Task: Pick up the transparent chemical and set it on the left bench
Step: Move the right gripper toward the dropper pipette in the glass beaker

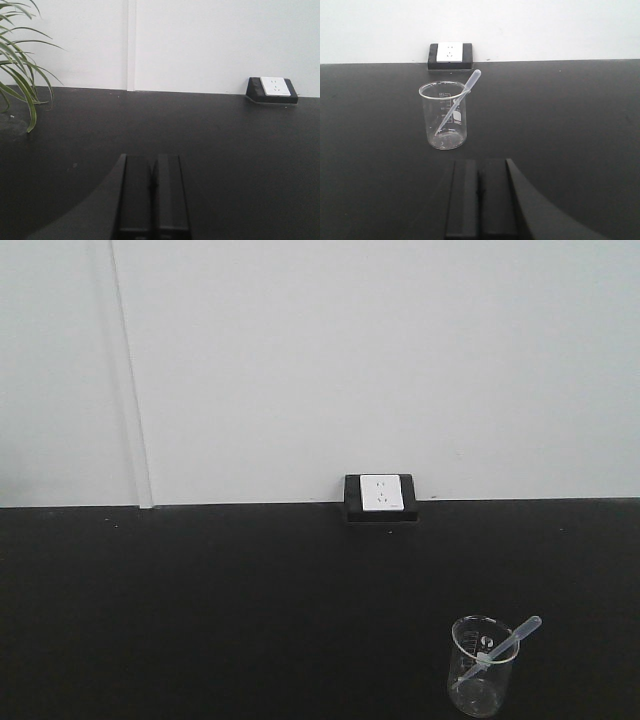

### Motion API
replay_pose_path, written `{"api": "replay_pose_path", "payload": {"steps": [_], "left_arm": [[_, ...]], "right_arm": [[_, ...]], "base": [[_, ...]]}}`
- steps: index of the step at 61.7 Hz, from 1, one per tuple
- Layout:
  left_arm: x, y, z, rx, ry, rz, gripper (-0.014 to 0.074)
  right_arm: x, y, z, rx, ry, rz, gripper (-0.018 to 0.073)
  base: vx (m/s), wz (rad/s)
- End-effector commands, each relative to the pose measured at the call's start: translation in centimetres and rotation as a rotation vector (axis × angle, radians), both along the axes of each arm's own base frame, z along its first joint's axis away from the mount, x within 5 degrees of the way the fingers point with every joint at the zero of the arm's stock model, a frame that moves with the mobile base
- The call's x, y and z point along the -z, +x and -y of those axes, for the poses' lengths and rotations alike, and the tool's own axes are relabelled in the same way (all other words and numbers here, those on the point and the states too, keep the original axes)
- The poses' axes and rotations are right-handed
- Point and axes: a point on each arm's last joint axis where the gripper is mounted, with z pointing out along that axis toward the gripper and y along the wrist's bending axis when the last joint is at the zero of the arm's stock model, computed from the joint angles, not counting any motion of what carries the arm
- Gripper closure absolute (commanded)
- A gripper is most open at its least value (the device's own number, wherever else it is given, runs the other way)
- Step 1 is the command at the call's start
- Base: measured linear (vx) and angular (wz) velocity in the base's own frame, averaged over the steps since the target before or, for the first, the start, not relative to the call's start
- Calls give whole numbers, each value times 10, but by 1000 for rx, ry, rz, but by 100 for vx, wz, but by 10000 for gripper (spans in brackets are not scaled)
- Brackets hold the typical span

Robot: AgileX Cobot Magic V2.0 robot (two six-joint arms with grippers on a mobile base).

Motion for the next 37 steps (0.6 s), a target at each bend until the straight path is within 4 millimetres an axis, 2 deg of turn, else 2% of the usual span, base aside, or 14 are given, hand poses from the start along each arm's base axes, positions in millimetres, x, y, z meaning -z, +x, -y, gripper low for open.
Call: {"api": "replay_pose_path", "payload": {"steps": [1,21,31,37], "left_arm": [[-3,-1,0,1,-14,81,600],[-3,-1,0,1,-14,81,600],[-3,-1,0,1,-14,81,600],[-3,-1,0,1,-14,81,600]], "right_arm": [[-5,1,-1,-6,-6,67,567],[-8,1,-1,-10,-6,101,567],[-20,1,-3,-26,15,237,567],[-33,-2,-4,-45,32,379,567]], "base": [[0,0],[0,0],[0,0],[0,0]]}}
